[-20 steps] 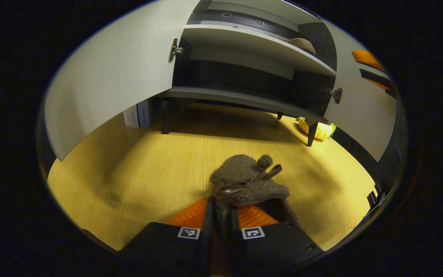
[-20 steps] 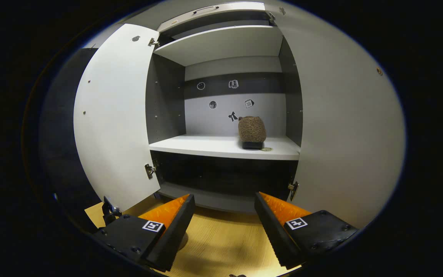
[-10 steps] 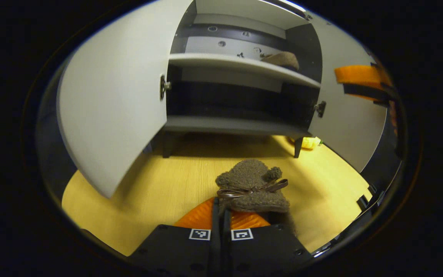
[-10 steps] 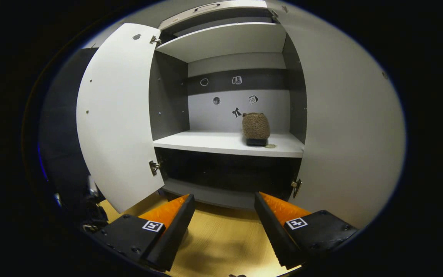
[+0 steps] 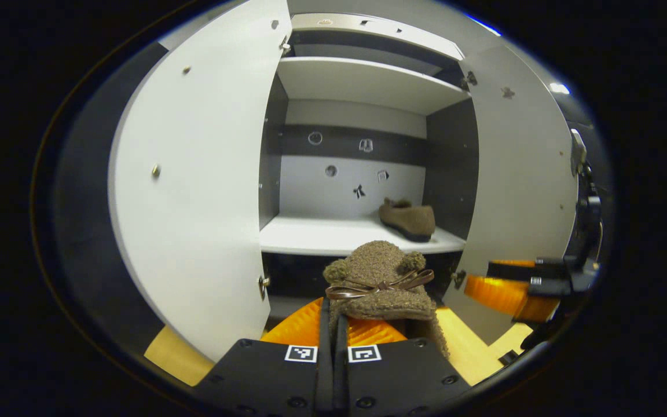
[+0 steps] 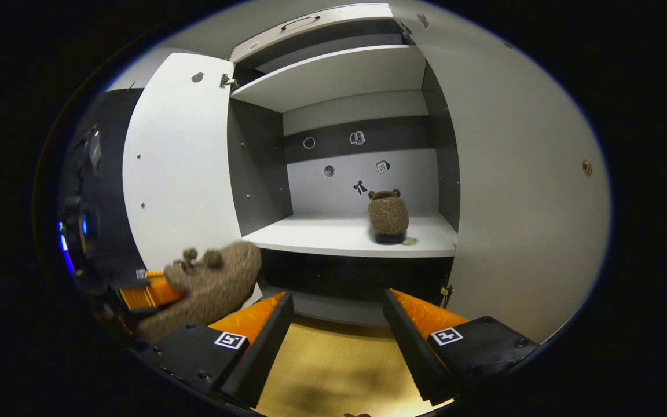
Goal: Grab one shoe with the right hand and put it into the shoe cabinet, grab the other shoe with the left hand and put it into the shoe cabinet; then close the right door with the right hand and the left door with the left hand.
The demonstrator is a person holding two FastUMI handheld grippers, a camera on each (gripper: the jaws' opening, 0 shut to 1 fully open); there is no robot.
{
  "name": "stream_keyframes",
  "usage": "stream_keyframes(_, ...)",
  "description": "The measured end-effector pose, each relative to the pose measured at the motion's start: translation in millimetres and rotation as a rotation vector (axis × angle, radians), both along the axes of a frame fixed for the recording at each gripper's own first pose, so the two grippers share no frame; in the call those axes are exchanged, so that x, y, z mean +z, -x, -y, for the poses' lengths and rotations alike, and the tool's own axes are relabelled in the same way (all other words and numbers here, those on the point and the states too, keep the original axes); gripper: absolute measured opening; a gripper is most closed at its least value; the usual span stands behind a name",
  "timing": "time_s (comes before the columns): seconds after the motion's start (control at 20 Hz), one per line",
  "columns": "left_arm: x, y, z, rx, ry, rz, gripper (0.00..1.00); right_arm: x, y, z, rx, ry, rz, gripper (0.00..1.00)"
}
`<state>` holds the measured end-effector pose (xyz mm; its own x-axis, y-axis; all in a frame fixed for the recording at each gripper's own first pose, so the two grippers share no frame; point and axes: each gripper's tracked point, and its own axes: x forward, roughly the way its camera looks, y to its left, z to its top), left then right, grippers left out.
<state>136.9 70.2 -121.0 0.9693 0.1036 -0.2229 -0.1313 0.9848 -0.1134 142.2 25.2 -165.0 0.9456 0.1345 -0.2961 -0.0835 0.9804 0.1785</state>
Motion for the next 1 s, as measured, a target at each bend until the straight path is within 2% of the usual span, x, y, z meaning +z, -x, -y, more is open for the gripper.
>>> stream_keyframes(0.2,49,-79,-13,0.014,-0.062,0.078,0.05,13,2,-2,0.031,0.006,0.029,0.99)
stream_keyframes(0.4,65,-154,-18,0.014,-0.08,0.106,0.05,29,-2,-2,0.038,-0.004,0.065,0.99)
stream_keyframes(0.75,33,-273,-32,0.012,-0.047,0.011,0.05,30,-3,-15,0.123,-0.048,0.036,0.99)
stream_keyframes(1.0,15,-321,-48,0.039,-0.036,-0.063,0.05,22,-5,-21,0.191,-0.037,0.007,0.99)
